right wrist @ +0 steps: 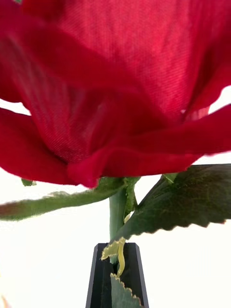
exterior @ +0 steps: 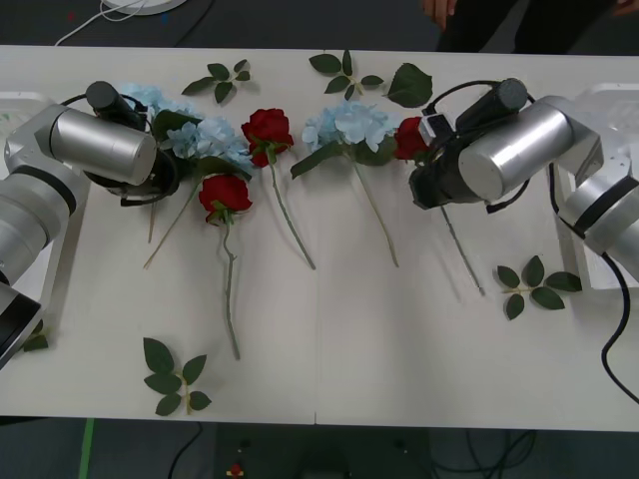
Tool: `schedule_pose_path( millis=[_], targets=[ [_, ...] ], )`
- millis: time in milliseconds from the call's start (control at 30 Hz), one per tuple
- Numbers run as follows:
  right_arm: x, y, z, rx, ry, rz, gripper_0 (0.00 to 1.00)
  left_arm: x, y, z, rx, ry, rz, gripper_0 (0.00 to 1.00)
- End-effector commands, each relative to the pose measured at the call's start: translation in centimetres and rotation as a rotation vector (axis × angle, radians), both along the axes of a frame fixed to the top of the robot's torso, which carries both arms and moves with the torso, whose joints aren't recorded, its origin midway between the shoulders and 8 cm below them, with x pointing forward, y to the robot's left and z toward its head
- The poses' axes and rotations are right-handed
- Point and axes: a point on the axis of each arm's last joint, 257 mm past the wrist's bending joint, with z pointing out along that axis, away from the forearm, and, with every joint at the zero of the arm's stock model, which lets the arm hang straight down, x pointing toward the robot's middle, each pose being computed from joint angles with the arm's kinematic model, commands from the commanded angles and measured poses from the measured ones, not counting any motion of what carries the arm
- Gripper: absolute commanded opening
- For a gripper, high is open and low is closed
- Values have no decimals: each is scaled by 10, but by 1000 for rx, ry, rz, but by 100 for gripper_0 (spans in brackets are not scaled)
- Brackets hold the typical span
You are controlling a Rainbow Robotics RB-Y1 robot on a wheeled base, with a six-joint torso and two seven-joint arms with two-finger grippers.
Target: Place the red flowers into the right box and the blue flowers into the left box. If a person shows an open palm, hand one flower to the person first, then continue sorting.
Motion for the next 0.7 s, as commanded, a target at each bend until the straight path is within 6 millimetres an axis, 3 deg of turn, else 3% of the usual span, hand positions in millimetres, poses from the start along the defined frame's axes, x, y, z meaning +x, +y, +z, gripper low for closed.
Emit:
schedule_pose_path(
  millis=[33,167,233,333,400,467,533,700],
  targets=[
    [13,-66,66,-4,-45,-33,0,-34,25,-34,67,123,-24,60],
    [9,-118,90,-51,-47,-41,0,-37,28,-39,73,130,-22,60],
    [3,-164,112,-81,-50,-85,0,-38,30,-41,78,133,-23,60],
    [-4,-197,125,-75,-45,-134,0,-41,31,-45,77,138,-20,60],
    [-11,-233,136,-75,-36,-187,0,-44,32,-49,77,144,-20,60],
    [-15,-259,140,-109,-34,-203,0,-45,30,-51,76,146,-21,57],
    [-21,-299,148,-163,-39,-242,0,-47,32,-54,86,148,-26,56],
    [-23,-357,159,-208,-78,-342,0,-50,34,-62,99,146,-29,56]
  ],
)
